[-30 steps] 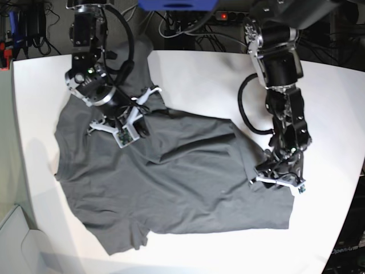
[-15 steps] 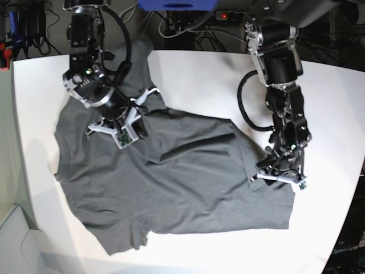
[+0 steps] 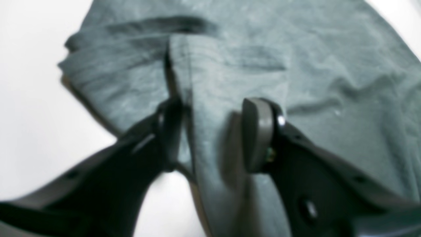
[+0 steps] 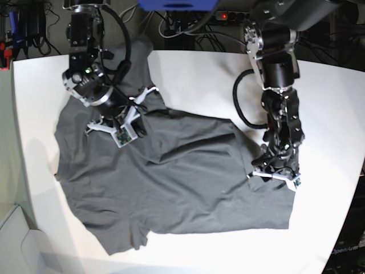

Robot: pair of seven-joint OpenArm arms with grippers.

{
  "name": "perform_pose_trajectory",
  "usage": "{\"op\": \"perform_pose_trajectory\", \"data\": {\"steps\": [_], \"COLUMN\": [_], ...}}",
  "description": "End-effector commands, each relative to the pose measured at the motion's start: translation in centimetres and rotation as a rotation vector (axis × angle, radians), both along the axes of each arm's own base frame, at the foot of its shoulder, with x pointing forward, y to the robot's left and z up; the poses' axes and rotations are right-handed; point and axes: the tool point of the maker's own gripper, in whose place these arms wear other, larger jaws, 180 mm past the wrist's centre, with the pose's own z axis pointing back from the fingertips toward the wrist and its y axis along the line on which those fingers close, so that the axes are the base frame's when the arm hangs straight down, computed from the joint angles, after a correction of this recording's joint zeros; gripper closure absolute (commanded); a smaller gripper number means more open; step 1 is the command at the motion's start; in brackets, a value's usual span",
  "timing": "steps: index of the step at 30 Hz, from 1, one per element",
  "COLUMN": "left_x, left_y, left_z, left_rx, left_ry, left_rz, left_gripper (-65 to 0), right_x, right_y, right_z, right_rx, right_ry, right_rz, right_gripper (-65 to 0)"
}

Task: Layout the t-shirt on the table in an organized manner, then fold the t-shirt properly
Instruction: 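Pull the shirt hem outward with the left gripper to stretch it flat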

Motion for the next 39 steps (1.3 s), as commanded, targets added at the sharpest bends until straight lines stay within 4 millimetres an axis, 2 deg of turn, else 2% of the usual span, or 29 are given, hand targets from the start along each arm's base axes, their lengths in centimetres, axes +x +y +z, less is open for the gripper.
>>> {"op": "perform_pose_trajectory", "data": {"steps": [1,4,6,13,17,19,22,27,30,32,33,35,39], "left_x": [1.4,1.4,1.4,1.4,0.3,-0.4,-3.3,-9.4,-13.0,-14.9,-15.7,-17.6,-21.7], "left_y": [0.2,0.2,0.2,0.3,0.2,0.1,1.3,3.6,5.2,5.5,5.6,6.2,8.5], "left_z": [2.0,2.0,2.0,2.5,4.3,6.4,8.0,9.2,10.9,11.5,11.5,10.2,8.1], "left_rx": [0.012,0.011,0.011,0.014,0.028,0.036,0.044,0.022,0.072,0.096,0.09,0.046,-0.036], "left_ry": [-0.061,-0.061,-0.061,-0.073,-0.116,-0.156,-0.166,-0.132,-0.127,-0.119,-0.117,-0.086,-0.05], "left_rz": [0.002,0.003,0.003,0.004,0.005,0.003,0.035,0.137,0.175,0.179,0.187,0.213,0.305], "left_gripper": [-21.3,-5.3,0.0,-0.1,-0.1,-0.1,-0.1,-0.1,-0.1,-0.1,-0.1,-0.1,-0.1], "right_x": [0.6,0.6,0.6,0.6,0.6,0.7,0.8,0.8,0.7,0.7,0.7,0.7,0.7], "right_y": [0.3,0.3,0.2,0.2,0.1,-0.6,-0.7,-0.7,-0.7,-0.5,-0.4,-0.3,-0.3], "right_z": [1.3,1.3,1.3,1.3,1.3,1.3,1.3,1.3,1.3,1.4,1.4,1.4,1.3], "right_rx": [0.024,0.024,0.023,0.023,0.021,0.017,0.019,0.021,0.022,0.024,0.027,0.029,0.029], "right_ry": [-0.049,-0.049,-0.049,-0.049,-0.049,-0.05,-0.05,-0.05,-0.05,-0.051,-0.051,-0.051,-0.048], "right_rz": [0.008,0.008,0.006,0.006,0.003,-0.017,-0.021,-0.021,-0.02,-0.015,-0.014,-0.014,-0.014], "right_gripper": [0.0,0.0,0.0,0.0,0.0,0.0,0.0,0.0,0.0,0.0,0.0,0.0,0.0]}}
